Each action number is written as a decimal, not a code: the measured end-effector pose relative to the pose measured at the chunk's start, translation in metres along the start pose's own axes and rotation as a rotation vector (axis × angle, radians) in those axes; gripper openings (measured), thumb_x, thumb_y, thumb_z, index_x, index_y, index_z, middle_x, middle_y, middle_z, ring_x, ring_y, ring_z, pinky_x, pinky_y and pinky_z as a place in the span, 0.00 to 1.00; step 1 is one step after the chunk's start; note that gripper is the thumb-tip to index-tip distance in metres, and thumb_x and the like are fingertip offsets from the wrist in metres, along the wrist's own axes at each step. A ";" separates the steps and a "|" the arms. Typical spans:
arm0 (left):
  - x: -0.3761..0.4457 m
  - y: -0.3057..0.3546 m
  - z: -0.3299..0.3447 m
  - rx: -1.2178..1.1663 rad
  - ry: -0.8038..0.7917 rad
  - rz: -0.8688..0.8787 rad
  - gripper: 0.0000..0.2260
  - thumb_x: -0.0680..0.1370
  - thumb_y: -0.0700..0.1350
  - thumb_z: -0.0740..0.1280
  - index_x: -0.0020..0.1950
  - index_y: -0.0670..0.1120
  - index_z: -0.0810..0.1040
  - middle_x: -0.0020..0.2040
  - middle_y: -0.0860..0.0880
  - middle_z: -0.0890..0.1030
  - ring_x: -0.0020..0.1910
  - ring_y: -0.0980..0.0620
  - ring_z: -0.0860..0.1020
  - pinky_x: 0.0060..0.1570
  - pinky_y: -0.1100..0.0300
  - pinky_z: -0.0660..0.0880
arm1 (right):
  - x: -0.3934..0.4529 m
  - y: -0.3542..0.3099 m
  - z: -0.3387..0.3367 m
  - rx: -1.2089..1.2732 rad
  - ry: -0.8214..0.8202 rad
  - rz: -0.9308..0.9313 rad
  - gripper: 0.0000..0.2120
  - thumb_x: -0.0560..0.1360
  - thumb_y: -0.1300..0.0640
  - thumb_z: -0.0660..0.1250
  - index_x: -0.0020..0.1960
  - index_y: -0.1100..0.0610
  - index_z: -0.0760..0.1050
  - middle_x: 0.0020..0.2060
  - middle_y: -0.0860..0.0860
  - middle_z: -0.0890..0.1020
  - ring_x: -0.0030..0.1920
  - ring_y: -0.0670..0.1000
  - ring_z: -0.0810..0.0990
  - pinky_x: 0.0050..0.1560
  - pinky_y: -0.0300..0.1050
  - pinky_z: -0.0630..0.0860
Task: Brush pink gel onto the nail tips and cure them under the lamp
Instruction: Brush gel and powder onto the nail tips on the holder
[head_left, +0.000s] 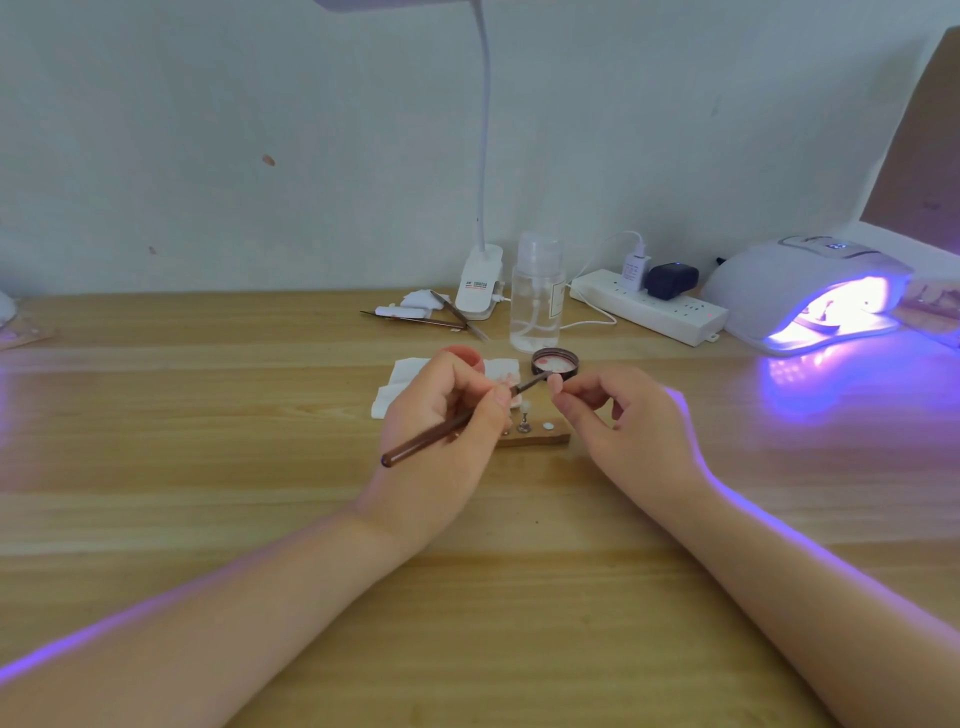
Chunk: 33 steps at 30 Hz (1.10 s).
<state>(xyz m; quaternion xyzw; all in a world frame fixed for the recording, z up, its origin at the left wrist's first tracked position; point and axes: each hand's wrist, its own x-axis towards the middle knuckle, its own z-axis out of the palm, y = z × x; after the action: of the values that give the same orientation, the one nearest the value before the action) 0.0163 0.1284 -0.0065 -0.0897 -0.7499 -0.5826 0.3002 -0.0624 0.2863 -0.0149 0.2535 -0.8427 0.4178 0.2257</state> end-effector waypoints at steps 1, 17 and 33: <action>0.000 0.000 0.000 0.003 -0.023 0.008 0.09 0.77 0.36 0.66 0.38 0.46 0.74 0.33 0.56 0.80 0.43 0.61 0.77 0.43 0.71 0.72 | 0.000 0.000 0.000 -0.003 -0.002 -0.002 0.04 0.74 0.54 0.71 0.42 0.53 0.82 0.32 0.41 0.77 0.39 0.32 0.72 0.39 0.23 0.64; -0.003 0.003 0.000 0.023 -0.041 0.007 0.09 0.76 0.32 0.66 0.37 0.41 0.72 0.31 0.48 0.77 0.41 0.61 0.76 0.47 0.72 0.73 | -0.001 0.001 0.000 0.010 0.019 -0.021 0.03 0.73 0.52 0.71 0.41 0.51 0.82 0.32 0.41 0.77 0.40 0.33 0.72 0.39 0.23 0.65; -0.001 0.003 0.001 -0.140 0.000 -0.074 0.07 0.73 0.42 0.65 0.36 0.44 0.71 0.27 0.51 0.78 0.27 0.58 0.74 0.29 0.67 0.72 | -0.002 -0.003 -0.002 0.030 -0.002 -0.014 0.04 0.74 0.54 0.71 0.41 0.51 0.81 0.32 0.42 0.77 0.36 0.32 0.71 0.35 0.25 0.66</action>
<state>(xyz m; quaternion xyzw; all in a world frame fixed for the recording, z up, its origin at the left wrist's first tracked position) 0.0185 0.1304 -0.0047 -0.0828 -0.7102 -0.6442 0.2716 -0.0593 0.2866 -0.0134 0.2632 -0.8347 0.4287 0.2239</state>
